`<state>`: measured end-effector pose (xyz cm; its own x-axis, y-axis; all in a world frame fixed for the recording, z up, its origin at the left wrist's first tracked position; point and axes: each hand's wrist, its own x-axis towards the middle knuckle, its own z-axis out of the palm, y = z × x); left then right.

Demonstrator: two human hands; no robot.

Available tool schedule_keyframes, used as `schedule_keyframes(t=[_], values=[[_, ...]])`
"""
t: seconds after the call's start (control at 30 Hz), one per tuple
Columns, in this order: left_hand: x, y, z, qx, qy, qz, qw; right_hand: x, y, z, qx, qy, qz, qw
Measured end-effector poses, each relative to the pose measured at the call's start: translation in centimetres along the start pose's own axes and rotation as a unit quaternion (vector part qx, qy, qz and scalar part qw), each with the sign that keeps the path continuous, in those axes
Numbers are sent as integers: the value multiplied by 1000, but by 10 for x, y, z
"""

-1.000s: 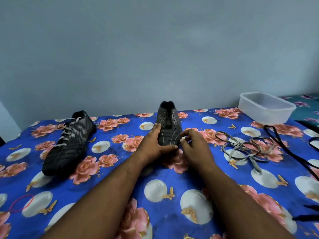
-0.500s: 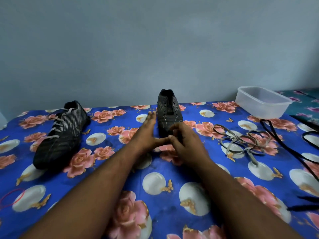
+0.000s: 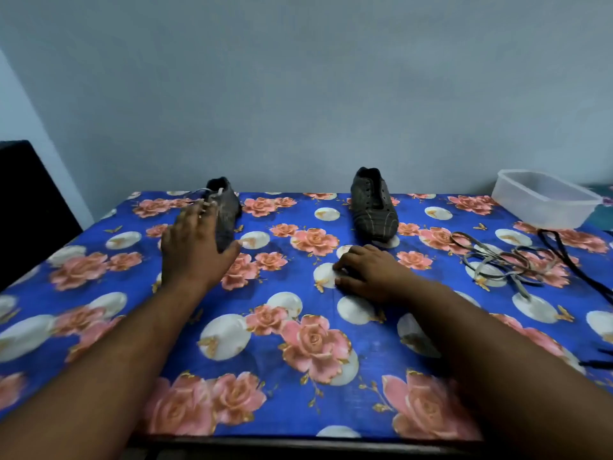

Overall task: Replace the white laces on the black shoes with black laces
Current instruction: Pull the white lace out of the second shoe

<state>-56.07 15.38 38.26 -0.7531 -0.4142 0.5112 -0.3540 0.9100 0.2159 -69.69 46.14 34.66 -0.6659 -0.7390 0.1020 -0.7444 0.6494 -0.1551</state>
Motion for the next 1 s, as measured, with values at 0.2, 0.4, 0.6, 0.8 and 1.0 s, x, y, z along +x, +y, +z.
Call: schedule_keyframes(t=[0.2,0.4,0.6,0.8,1.0], values=[[-6,-39,13,-205,-115,-184,954,25,-55,-1,-90,53,93,990],[-18,-23,15,-211,-72,-171,960,20,-62,29,4,176,86,981],[-43,28,7,-249,-115,-134,952,15,-56,26,195,199,77,957],[-83,92,8,-290,-127,-45,948,11,-41,14,361,234,117,895],[-115,133,10,-306,-156,-2,939,9,-31,7,406,251,143,867]])
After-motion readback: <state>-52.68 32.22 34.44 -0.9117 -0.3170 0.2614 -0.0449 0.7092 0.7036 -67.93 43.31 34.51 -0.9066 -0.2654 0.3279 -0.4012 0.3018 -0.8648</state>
